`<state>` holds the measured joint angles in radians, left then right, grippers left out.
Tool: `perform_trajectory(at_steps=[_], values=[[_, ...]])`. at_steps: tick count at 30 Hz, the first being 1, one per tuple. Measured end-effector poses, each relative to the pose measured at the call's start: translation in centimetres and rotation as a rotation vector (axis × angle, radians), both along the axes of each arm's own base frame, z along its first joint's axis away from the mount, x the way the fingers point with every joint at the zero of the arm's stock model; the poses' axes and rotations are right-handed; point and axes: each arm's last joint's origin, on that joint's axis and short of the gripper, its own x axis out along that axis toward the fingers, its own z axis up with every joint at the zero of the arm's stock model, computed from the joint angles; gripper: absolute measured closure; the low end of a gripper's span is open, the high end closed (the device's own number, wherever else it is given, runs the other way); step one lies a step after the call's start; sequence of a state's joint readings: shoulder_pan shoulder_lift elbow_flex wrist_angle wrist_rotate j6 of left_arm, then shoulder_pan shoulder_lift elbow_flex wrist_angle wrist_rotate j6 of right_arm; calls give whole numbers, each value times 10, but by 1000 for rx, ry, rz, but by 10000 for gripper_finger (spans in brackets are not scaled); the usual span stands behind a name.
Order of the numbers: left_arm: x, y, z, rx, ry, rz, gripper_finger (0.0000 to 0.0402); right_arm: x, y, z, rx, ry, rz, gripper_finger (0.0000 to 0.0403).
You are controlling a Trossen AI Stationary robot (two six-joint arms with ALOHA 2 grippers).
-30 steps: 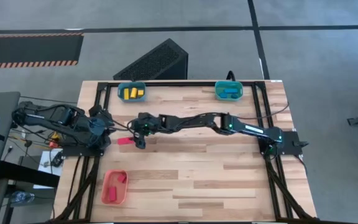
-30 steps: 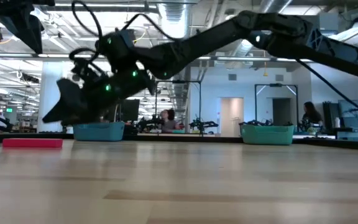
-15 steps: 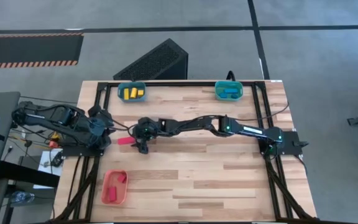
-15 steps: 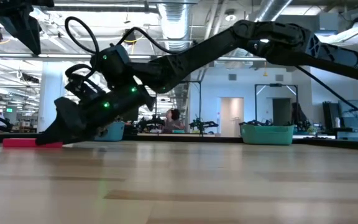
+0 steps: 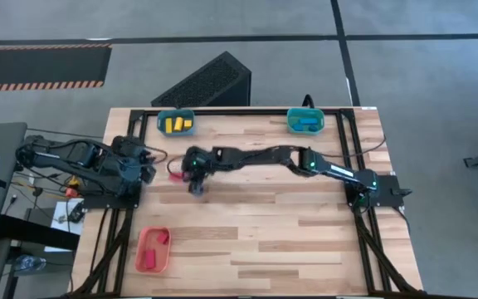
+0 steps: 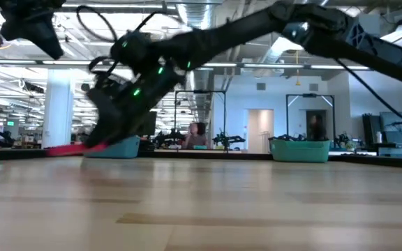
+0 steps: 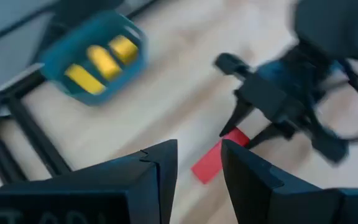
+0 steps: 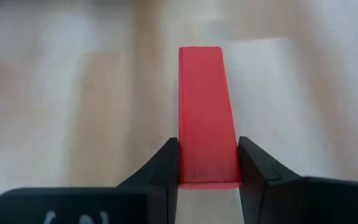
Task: Sort & place blocks by color
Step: Put the red block into the orange bin
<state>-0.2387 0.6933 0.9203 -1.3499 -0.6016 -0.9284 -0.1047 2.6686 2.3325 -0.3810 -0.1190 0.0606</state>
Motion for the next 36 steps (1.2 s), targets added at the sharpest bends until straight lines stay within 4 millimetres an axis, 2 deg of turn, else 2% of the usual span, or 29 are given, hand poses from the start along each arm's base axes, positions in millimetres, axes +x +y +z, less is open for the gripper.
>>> perform_trajectory(at_steps=[4, 9, 13, 16, 20, 23, 26, 32, 36], values=[[0, 4, 2, 2, -95, 165, 289, -20, -13, 53, -127, 57, 2, 290], [8, 5, 4, -81, -146, 148, 269, -44, -20, 120, -263, 29, 66, 290], [20, 4, 12, -127, -227, 39, 260, -67, -33, 156, -328, 54, 44, 290], [28, 6, 19, -143, -329, 23, 259, -85, -39, 173, -330, 99, 35, 290], [37, 7, 26, -145, -429, 23, 259, -104, -35, 174, -305, 147, 57, 290], [42, 8, 28, -159, -467, 45, 258, -119, -25, 172, -293, 118, 50, 290], [46, 8, 27, -173, -469, 54, 258, -142, -15, 168, -266, 41, 12, 290], [54, 10, 23, -92, -440, 127, 258, -196, 7, 137, -185, -98, -150, 290], [72, 11, 21, -74, -472, 195, 258, -223, 31, 139, -186, -146, -239, 290]])
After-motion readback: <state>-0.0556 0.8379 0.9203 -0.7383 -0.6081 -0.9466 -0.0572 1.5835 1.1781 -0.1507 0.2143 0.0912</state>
